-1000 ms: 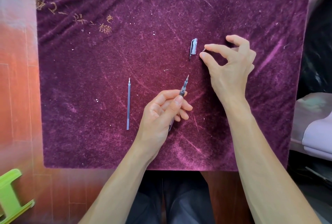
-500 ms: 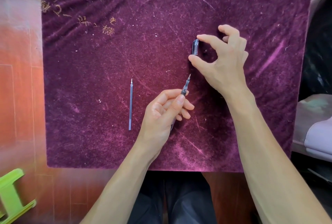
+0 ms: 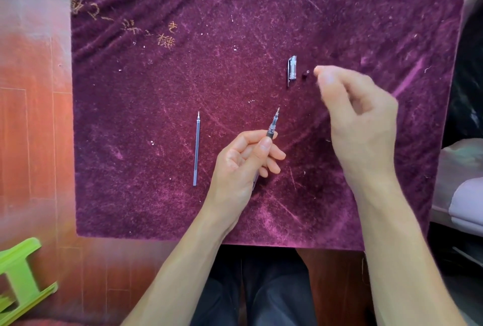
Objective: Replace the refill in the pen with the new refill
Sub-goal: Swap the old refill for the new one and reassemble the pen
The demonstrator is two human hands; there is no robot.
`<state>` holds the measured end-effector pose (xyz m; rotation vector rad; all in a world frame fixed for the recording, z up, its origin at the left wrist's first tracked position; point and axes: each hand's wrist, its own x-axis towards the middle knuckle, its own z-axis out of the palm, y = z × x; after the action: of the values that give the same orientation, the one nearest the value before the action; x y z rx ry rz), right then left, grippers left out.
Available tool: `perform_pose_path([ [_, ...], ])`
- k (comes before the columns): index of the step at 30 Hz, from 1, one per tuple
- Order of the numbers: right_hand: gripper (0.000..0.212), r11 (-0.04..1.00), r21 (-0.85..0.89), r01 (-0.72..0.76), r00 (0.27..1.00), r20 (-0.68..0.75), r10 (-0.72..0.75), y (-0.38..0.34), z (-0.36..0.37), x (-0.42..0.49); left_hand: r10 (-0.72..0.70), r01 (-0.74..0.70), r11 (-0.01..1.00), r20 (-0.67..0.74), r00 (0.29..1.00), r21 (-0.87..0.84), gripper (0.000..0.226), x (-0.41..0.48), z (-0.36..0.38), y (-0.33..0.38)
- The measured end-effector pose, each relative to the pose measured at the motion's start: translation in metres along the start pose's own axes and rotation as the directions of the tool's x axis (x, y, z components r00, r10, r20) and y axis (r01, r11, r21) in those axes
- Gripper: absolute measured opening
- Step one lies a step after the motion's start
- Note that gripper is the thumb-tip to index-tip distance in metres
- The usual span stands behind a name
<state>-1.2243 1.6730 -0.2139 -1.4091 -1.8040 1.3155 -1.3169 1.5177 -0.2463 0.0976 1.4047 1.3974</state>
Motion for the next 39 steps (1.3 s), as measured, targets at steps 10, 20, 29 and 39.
perform_pose_path([
  [10,0.011,0.901,0.273,-0.338,0.911,0.333,0.241,0.011,0.017,-0.046,-0.009,0.009,1.000,0.016,1.000,0.004,0.022,-0.004,-0.004,-0.006],
  [20,0.005,0.912,0.222,-0.344,0.906,0.332,0.261,0.012,0.020,-0.046,-0.017,0.017,1.000,0.002,1.000,0.024,0.026,-0.011,-0.011,-0.010],
  [29,0.015,0.934,0.256,-0.251,0.959,0.200,0.203,0.002,0.016,-0.021,-0.023,0.023,0.998,0.004,1.000,0.064,0.023,-0.019,-0.014,-0.011],
  [39,0.005,0.894,0.335,-0.299,0.930,0.310,0.195,0.001,-0.009,0.003,-0.031,0.028,0.997,0.049,0.998,0.068,0.020,-0.024,-0.014,-0.010],
])
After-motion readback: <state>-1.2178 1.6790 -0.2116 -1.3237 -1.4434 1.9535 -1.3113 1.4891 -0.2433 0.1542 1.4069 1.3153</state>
